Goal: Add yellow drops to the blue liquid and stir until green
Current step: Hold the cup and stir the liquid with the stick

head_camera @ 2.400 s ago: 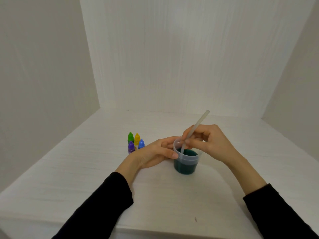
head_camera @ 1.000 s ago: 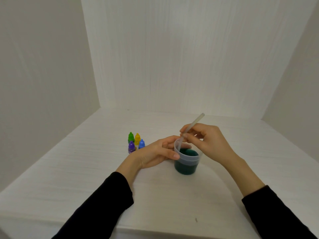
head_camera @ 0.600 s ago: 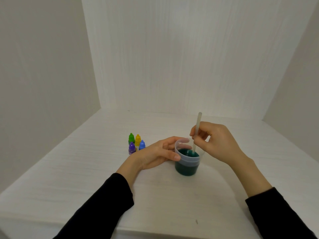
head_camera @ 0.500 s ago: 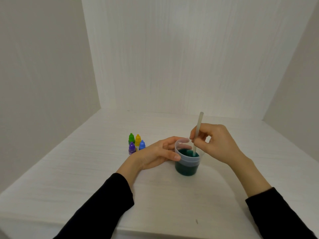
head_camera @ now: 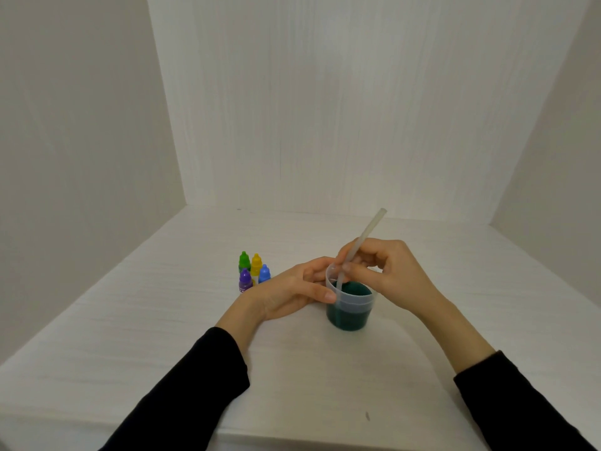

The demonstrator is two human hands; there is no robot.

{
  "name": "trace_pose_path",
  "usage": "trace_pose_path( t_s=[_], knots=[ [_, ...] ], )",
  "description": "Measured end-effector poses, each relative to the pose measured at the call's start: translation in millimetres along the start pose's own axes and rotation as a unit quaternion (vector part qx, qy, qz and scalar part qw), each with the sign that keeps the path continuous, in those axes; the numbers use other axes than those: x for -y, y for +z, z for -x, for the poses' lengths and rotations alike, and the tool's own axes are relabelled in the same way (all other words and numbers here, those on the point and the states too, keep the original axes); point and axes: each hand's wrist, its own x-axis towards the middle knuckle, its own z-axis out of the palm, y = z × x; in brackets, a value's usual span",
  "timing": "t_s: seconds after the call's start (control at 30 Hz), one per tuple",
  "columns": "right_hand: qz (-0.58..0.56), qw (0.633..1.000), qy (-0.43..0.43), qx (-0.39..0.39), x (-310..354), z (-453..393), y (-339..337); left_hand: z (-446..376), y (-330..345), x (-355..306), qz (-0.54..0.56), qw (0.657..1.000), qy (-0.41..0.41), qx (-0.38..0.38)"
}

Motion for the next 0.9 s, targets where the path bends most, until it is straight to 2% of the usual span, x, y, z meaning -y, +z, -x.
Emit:
trace_pose_path(
  t_s=[0.57,0.9],
  knots=[
    [0.204,0.979,-0.004,-0.028,-12.9,-5.3,-12.4,-3.4,-3.4,2.4,0.005,1.000,-0.012,0.002],
    [0.143,0.989,0.013,-0.013,-7.3,-0.7,-16.0,-1.4,-2.4,1.4,-0.001,1.000,-0.006,0.001]
  ],
)
